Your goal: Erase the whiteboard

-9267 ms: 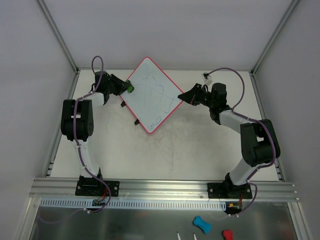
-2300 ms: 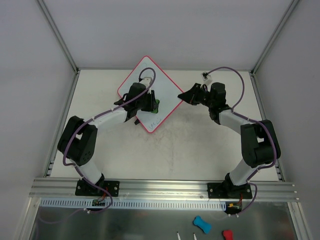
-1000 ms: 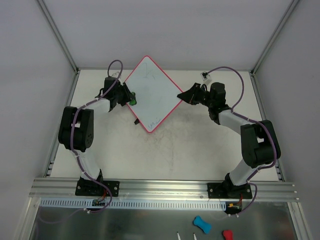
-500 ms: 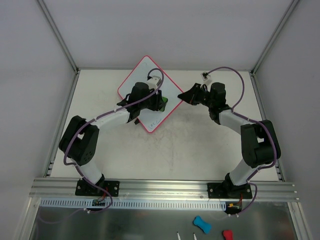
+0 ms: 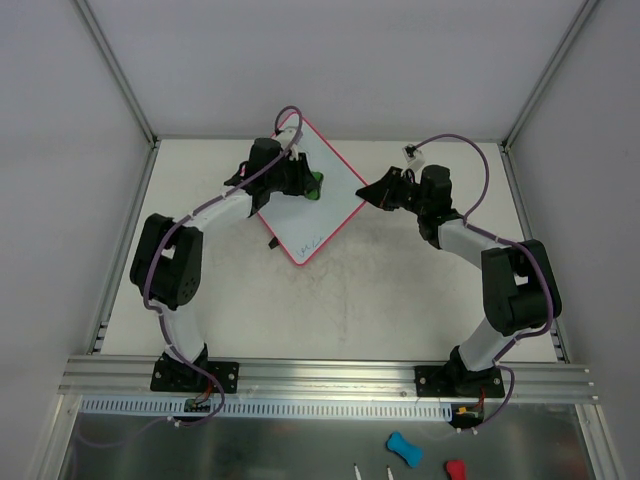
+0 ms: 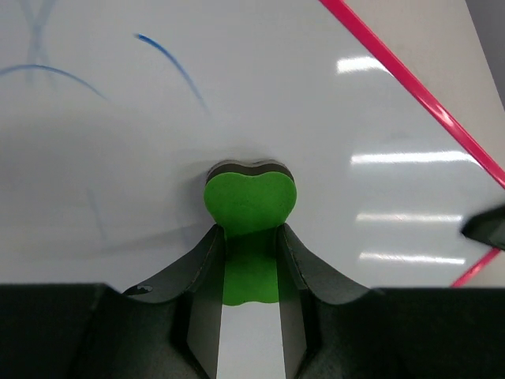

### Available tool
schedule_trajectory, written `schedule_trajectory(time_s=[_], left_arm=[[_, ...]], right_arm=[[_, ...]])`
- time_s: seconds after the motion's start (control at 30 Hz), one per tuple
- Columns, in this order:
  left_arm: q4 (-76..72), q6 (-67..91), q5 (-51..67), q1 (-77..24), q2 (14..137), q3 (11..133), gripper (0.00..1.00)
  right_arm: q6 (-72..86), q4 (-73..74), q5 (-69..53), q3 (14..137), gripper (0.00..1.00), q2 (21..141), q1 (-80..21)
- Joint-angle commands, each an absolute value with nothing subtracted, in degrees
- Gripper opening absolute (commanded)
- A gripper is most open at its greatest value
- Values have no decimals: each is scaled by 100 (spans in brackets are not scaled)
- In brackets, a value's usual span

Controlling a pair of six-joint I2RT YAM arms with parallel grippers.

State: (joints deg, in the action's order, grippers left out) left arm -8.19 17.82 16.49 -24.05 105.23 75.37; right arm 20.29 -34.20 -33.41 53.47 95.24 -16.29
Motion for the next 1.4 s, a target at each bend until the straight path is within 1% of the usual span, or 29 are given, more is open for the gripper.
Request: schedule_trajectory(time_s=[0.0, 0.17, 0.37, 0.5, 0.57, 0.8, 1.03, 1.17, 1.3, 1.37], left_arm=[[-229, 2196, 1520, -2005, 11188, 7786, 0], [-123, 2602, 1634, -1512, 11487, 7559, 0], [-193, 3365, 1889, -801, 11637, 6900, 0], [-622, 3884, 2126, -370, 11593, 6312, 0], [-817, 3998, 2363, -229, 11610, 6214, 0], [-940, 3693, 2654, -439, 11558, 6547, 0], [-827, 3165, 2356, -1063, 11189, 7118, 0], [-475, 2953, 2083, -1327, 11197, 7698, 0], [-229, 2858, 2285, -1467, 11460, 8479, 0], [-115, 2655, 2259, -1695, 11566, 8709, 0]], right_arm=[[1644, -3472, -3718, 5423, 0, 9422, -1811], [1635, -3472, -3709, 5414, 0, 9422, -1811], [1652, -3480, -3718, 5432, 0, 9448, -1811], [1652, -3480, -3718, 5432, 0, 9448, -1811], [1644, -3480, -3718, 5432, 0, 9457, -1811], [1652, -3480, -3718, 5432, 0, 9483, -1811], [1644, -3472, -3718, 5440, 0, 9510, -1819], [1644, -3472, -3718, 5458, 0, 9510, -1819], [1617, -3463, -3709, 5440, 0, 9483, -1828], [1608, -3463, -3718, 5440, 0, 9492, -1819]])
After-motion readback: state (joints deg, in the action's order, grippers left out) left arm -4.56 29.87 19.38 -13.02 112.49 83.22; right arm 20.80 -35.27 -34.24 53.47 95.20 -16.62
